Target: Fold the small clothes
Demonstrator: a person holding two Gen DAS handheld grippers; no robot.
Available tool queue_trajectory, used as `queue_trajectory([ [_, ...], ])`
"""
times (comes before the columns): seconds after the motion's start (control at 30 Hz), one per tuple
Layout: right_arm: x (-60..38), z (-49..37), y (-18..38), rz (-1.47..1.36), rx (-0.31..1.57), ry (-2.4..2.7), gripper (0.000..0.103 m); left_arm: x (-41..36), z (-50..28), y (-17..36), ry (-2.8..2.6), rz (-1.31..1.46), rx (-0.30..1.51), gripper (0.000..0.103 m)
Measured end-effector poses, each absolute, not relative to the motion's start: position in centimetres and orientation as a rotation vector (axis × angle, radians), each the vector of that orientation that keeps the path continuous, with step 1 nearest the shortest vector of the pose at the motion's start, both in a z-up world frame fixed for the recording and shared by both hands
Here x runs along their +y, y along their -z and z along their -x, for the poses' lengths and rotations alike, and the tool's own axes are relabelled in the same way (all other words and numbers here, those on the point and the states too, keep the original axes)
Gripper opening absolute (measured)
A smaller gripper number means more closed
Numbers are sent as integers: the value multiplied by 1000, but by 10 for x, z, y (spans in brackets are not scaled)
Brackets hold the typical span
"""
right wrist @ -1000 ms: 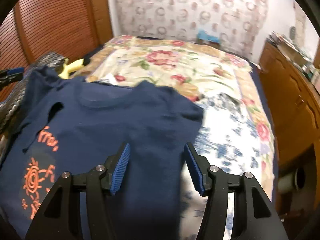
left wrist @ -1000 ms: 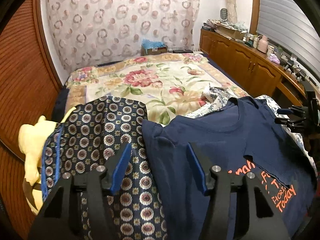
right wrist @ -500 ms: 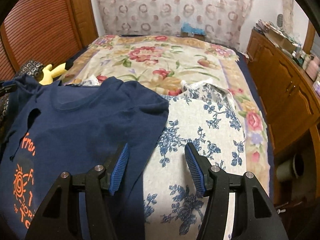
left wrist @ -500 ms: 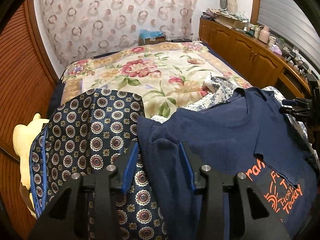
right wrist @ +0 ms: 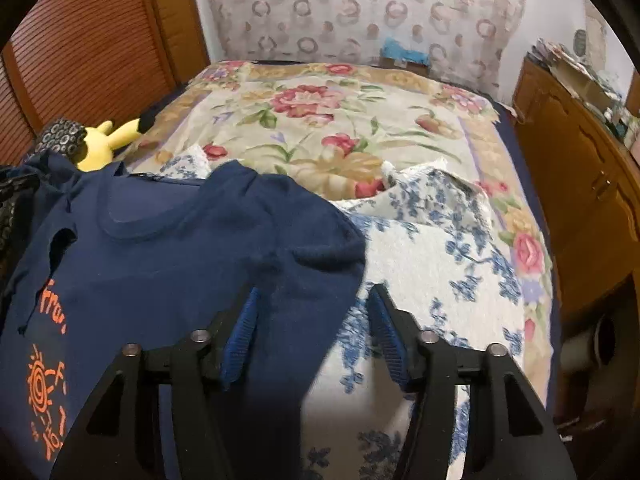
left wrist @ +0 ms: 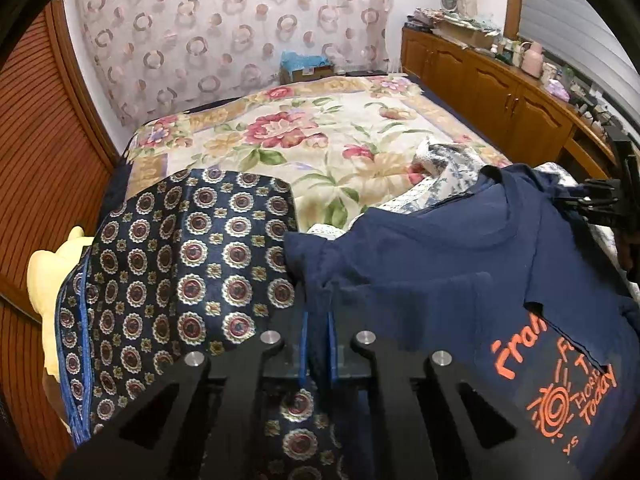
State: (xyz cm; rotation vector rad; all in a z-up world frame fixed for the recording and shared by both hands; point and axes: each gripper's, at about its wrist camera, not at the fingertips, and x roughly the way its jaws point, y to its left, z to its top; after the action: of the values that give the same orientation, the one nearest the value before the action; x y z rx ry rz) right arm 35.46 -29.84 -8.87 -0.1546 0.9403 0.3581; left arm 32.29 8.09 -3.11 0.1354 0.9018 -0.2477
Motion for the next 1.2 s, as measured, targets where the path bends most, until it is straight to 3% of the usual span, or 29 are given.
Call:
queue_trajectory([
  [0.07, -291, -352, 87, 168, 934, -403, 6, 79, -313, 22, 271, -115, 862, 3],
  [0.1, -288, -348, 83, 172, 916, -416, 5, 78, -307, 17, 276, -111, 844, 3],
  [0.53, -300, -226, -23, 146, 579, -426, 3, 84, -177, -52, 348, -52, 624, 3],
  [1.2, -327, -30, -23, 139, 509, -378, 3, 105, -12, -23, 370, -4, 553, 3],
])
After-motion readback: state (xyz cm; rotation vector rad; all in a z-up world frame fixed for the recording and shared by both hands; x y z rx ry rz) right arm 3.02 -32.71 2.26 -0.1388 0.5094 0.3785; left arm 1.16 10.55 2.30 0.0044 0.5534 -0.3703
